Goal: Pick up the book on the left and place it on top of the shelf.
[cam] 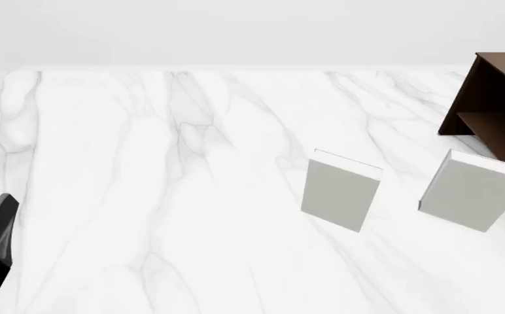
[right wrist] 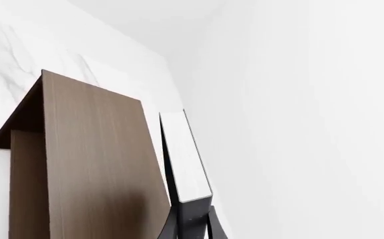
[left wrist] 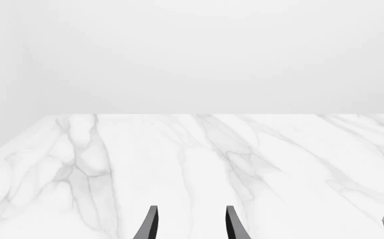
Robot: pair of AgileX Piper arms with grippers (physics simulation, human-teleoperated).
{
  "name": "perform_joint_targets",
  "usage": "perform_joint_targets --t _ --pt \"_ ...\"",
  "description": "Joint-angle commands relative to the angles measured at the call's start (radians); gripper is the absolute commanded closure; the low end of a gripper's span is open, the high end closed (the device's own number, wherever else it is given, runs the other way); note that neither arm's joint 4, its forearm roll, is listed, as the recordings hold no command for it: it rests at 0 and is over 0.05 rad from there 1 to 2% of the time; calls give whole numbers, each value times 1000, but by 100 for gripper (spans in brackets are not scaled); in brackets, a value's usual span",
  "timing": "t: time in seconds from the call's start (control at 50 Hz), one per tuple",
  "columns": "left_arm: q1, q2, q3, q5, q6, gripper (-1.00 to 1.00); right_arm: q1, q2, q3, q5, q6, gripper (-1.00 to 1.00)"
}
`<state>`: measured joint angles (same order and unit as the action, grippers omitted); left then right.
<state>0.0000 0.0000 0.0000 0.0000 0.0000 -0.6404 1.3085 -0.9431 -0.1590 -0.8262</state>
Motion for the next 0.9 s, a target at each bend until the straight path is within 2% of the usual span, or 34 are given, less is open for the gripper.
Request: perform_joint_targets --t 0.02,0.7,0.72,0.9 --pt "0 0 0 0 0 -100 10 10 -15 -16 4 100" --pt "0 0 0 0 0 -100 24 99 -16 -52 1 100" --pt "0 0 0 0 0 -100 28 102 -19 -43 6 -100" --pt "0 0 0 0 0 -100 30 102 -12 -40 12 -100"
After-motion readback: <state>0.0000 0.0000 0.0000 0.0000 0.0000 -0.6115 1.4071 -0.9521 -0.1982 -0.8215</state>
